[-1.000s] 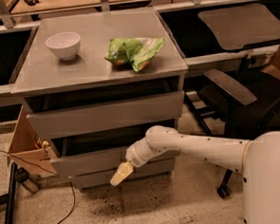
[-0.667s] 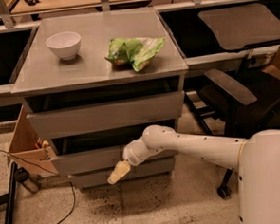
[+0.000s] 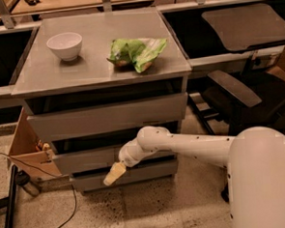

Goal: Close middle drawer

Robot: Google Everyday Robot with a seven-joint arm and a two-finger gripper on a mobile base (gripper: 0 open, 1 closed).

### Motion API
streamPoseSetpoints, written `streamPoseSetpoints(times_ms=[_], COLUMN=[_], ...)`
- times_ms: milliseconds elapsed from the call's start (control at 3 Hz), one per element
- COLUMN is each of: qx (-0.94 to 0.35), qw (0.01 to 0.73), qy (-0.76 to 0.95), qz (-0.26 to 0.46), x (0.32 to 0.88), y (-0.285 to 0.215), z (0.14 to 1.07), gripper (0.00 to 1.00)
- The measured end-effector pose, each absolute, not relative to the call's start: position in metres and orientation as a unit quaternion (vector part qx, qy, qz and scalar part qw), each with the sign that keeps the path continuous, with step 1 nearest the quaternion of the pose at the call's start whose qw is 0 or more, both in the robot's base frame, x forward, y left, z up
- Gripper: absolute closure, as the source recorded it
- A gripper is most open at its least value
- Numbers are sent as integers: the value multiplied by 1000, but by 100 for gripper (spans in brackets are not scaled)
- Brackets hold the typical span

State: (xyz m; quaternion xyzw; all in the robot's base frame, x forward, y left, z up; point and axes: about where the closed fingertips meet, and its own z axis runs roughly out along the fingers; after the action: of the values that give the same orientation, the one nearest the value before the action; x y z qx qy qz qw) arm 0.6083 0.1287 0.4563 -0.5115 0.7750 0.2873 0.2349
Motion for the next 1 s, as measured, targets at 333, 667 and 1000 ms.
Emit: streamPoseSetpoints(times_ms=[333, 667, 1000], qx=[-508, -501, -496], qw=[242, 260, 262], qy=[775, 775, 776], qz=[287, 284, 288], x=[606, 594, 581], y=[127, 116, 106], z=[460, 474, 477], gripper=[0, 0, 0])
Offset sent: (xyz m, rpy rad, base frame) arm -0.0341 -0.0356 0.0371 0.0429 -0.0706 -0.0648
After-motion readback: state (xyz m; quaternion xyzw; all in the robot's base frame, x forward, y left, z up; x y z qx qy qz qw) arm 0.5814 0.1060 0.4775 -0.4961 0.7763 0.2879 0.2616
